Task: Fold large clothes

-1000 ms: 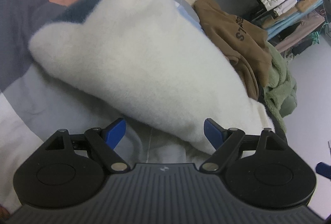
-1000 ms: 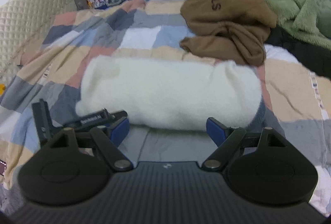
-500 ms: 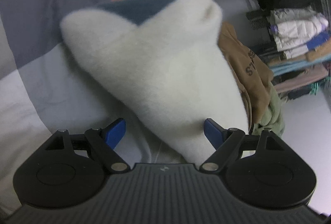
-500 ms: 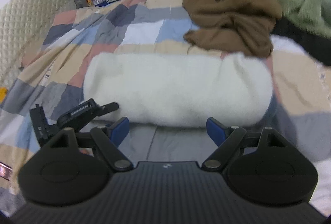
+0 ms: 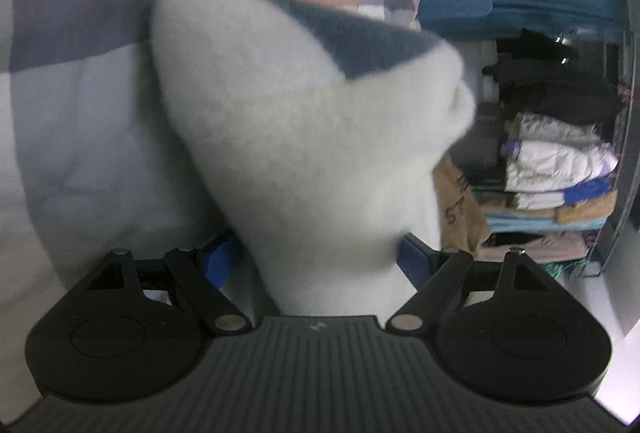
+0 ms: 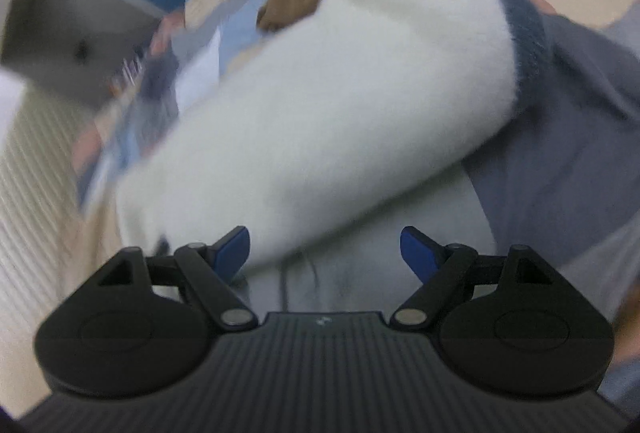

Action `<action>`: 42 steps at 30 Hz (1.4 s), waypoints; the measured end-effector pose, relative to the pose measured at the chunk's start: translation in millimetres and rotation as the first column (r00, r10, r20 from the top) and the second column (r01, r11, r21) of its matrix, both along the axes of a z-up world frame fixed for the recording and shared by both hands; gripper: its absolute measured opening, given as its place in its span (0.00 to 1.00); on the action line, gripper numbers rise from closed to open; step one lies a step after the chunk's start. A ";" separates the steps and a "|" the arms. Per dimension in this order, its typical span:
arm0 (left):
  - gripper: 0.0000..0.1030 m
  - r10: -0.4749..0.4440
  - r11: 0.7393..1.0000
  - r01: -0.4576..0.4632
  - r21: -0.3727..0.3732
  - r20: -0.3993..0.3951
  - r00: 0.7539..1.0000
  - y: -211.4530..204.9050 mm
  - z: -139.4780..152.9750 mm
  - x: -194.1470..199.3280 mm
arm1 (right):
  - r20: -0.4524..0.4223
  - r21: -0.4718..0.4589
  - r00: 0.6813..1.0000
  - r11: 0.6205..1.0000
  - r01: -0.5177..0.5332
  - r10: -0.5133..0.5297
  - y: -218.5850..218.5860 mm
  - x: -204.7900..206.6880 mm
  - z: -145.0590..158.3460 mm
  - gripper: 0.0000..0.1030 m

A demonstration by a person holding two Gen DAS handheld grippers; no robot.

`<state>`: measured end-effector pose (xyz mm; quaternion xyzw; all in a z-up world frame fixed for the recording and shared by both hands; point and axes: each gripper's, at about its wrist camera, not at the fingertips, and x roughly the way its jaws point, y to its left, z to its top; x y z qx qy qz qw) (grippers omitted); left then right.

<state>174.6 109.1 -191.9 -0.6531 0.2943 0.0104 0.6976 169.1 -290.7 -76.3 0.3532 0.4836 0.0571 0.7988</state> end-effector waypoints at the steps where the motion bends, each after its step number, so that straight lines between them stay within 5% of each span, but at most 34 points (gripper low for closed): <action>1: 0.83 0.009 1.000 -0.009 -0.016 0.008 1.000 0.7 -1.7 2.6 | 0.011 0.035 0.999 0.999 0.030 -0.031 -3.8 0.0 -5.9 0.81; 9: 0.83 0.037 0.997 -0.029 -0.078 0.095 0.995 7.8 -4.1 11.8 | -0.018 0.279 0.981 0.941 0.189 -0.192 -15.6 7.0 -62.5 0.83; 15: 0.83 0.023 0.998 -0.013 -0.062 0.161 0.987 11.6 3.3 6.2 | 0.042 0.389 0.953 0.884 0.260 -0.299 -26.2 2.8 -70.5 0.83; 23: 0.83 0.006 0.999 0.000 -0.051 0.118 0.993 10.2 -6.1 15.2 | -0.006 0.440 0.931 0.835 0.331 -0.366 -31.7 -15.3 -87.7 0.84; 31: 0.87 0.035 0.992 -0.024 -0.124 0.088 0.996 13.7 -19.6 29.7 | -0.031 0.459 0.909 0.802 0.382 -0.416 -36.0 -33.0 -89.3 0.93; 35: 0.87 0.044 0.995 -0.037 -0.098 0.072 0.996 9.8 -17.5 35.1 | -0.001 0.422 0.887 0.804 0.418 -0.461 -43.0 -27.6 -86.4 1.00; 38: 0.87 0.045 0.996 -0.040 -0.080 0.069 0.997 9.2 -14.7 39.5 | -0.053 0.456 0.877 0.770 0.447 -0.478 -45.7 -13.5 -100.6 1.00; 42: 0.82 0.016 1.000 -0.015 -0.011 0.066 0.998 6.7 -8.3 39.2 | -0.036 0.437 0.896 0.799 0.413 -0.443 -44.5 14.5 -100.7 1.00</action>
